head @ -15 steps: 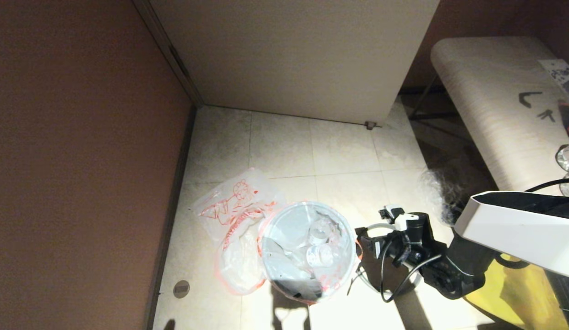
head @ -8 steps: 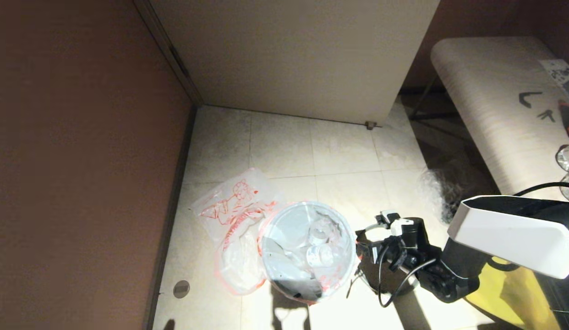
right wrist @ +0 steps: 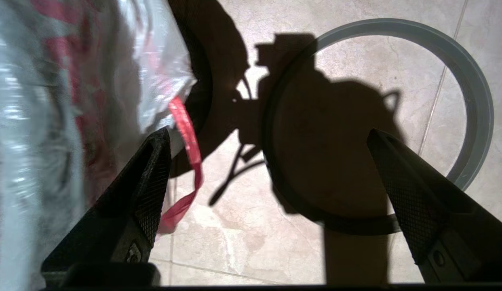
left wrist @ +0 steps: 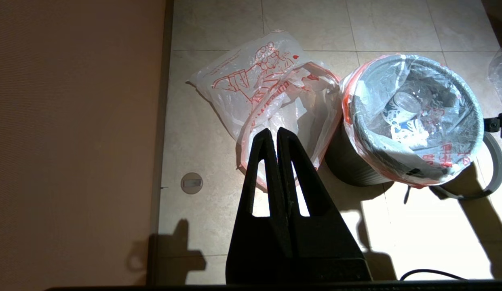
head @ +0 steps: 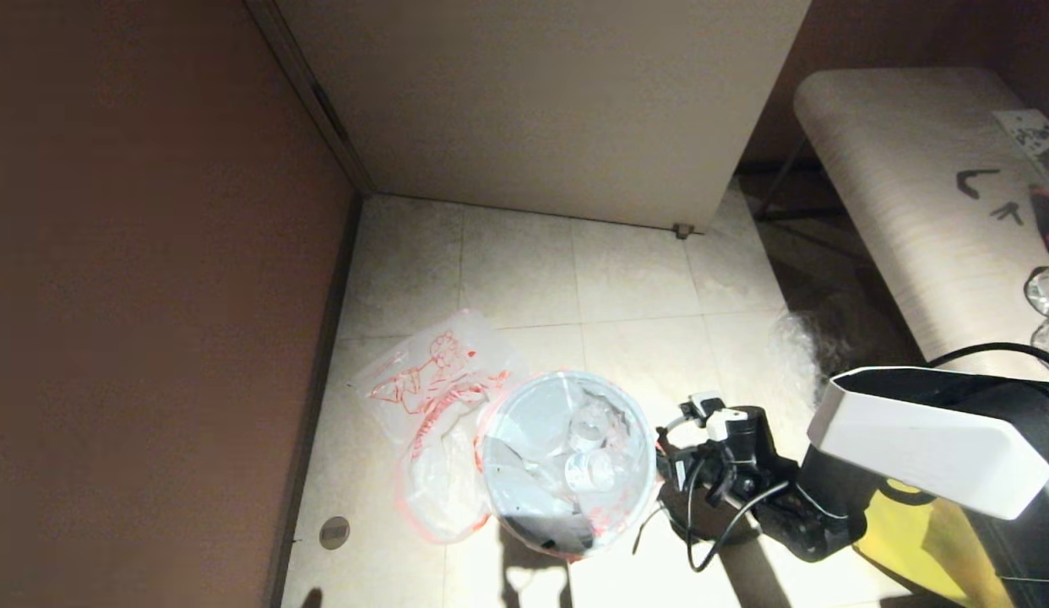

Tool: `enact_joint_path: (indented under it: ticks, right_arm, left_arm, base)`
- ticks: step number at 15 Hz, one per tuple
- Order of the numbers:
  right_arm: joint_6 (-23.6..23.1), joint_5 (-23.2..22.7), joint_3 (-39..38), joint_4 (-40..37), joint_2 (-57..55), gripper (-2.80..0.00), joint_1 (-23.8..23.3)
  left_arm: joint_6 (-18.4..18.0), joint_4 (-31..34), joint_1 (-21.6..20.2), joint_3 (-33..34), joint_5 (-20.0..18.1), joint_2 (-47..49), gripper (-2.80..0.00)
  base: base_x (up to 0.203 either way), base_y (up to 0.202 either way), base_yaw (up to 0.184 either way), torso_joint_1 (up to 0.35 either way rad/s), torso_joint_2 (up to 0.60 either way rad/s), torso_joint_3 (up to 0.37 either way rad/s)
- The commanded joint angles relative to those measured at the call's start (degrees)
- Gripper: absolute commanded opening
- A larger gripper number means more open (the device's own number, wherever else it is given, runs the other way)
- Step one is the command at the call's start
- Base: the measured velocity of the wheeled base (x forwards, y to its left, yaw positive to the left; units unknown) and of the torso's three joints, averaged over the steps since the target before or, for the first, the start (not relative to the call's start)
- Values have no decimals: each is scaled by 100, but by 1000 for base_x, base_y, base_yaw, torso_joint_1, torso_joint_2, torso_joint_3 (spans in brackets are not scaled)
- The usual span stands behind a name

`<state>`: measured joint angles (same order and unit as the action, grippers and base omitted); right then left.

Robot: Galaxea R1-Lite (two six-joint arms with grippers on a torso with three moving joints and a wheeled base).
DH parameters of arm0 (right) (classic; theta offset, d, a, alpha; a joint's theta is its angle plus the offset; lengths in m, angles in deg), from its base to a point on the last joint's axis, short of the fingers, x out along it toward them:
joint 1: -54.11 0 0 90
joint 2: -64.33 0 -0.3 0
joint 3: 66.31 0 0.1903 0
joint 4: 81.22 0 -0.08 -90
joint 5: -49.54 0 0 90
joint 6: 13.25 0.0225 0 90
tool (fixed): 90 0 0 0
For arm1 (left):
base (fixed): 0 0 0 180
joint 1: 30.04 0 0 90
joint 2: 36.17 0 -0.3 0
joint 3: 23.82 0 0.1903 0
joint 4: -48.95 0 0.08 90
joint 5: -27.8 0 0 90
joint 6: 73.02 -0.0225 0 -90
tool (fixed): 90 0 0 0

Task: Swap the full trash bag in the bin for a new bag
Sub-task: Place the trash bag on the floor

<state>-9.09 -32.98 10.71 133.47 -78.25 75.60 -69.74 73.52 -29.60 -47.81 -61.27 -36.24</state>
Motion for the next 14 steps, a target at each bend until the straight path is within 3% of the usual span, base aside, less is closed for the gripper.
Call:
enact_joint_path:
  ticks: [1,8,9,14]
  right_arm:
    - [-81,90,133,38,-203,0,-37]
    - [-592,736,836,38,-700,0,-47]
    - [-681,788,857,56,-733,-280,-40]
    - [-629,795,562,73,-359,-280,-33]
  left_arm:
    - [6,2,0,1,3,7,-280]
    - [6,2,0,1,3,0,-280]
    - [6,2,0,1,3,5,-280]
    - [6,2,0,1,3,3,-280]
  base:
    - [0,0,0,0,0,0]
    - [0,0,0,0,0,0]
    - [0,0,0,0,0,0]
    - [0,0,0,0,0,0]
